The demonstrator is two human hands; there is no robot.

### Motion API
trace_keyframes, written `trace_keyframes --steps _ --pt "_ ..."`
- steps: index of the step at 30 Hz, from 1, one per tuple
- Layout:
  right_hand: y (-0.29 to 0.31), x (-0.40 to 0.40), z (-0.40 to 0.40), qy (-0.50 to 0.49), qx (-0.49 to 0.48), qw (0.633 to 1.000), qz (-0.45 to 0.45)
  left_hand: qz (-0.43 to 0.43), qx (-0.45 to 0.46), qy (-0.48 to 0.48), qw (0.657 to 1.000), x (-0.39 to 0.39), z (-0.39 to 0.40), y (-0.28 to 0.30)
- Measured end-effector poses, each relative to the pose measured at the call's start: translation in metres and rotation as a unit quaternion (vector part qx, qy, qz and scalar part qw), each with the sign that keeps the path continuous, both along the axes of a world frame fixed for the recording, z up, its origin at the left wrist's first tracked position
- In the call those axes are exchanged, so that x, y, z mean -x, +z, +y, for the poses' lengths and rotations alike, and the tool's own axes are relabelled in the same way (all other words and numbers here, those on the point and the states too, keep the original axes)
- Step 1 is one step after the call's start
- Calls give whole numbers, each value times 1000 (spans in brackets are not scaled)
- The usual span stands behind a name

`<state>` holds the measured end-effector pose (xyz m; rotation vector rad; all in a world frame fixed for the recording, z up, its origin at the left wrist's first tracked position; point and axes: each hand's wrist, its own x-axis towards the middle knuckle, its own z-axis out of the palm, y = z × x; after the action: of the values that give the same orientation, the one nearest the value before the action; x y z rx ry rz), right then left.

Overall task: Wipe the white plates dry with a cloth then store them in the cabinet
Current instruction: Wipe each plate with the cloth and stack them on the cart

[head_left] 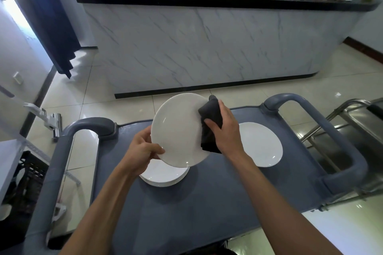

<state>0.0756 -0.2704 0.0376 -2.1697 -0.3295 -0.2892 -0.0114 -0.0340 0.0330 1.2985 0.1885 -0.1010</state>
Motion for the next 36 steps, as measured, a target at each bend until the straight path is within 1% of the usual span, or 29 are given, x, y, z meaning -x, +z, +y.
trace_keyframes --steps 5,10,13,17,22,27,33,36 --pt "10 -4 -3 31 16 999 -8 5 -64 -43 997 -5 3 4" --pt "17 -3 -3 80 39 996 -18 1 -128 -98 987 -10 0 13" --pt "22 0 -1 108 49 992 -32 -16 -154 -139 978 -14 -1 19" --pt "27 2 -4 117 64 990 -46 -41 -185 -169 967 -19 -1 23" --pt "30 7 -17 96 72 991 -51 -58 -223 -195 953 -26 -13 31" --pt "24 19 -33 41 71 994 -77 -101 -284 -217 929 -35 -31 30" --pt "12 28 -54 -11 80 989 -125 -121 -330 -180 919 -39 -60 22" --pt "5 28 -64 -38 79 984 -155 -125 -321 -129 930 -41 -72 12"
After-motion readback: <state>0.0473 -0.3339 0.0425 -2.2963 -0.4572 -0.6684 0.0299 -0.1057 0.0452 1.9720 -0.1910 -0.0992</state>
